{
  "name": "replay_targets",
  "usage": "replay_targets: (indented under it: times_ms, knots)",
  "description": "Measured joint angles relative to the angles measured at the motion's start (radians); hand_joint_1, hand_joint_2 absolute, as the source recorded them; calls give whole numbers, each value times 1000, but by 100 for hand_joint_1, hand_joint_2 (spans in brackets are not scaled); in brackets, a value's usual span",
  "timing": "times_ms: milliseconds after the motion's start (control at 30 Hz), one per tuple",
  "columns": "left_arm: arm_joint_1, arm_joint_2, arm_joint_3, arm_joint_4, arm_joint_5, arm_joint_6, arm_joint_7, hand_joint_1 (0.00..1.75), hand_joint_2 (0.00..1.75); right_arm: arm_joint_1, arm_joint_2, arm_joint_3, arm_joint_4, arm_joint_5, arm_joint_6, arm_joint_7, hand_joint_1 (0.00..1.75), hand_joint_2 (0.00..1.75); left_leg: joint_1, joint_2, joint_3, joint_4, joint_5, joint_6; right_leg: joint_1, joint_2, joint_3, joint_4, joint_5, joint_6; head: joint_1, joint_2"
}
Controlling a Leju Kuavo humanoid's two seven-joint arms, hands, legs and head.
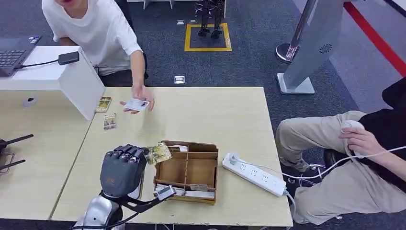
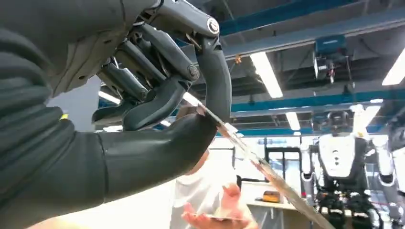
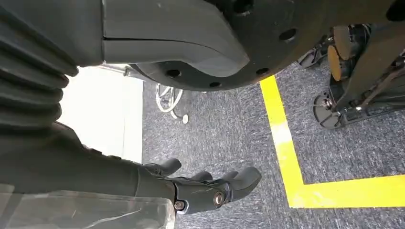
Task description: Pass the card to the sensor for recognition and then transmit it.
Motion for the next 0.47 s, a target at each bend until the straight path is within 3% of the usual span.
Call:
replay_targets:
  times_ms: [467]
  knots:
    - [-154,-73,-9,143,39,-34,59,175,175,0,0,0,-2,6,2,8,0,175,0,0,0,0,0,0,0,0,-1,0,0,0,0,0]
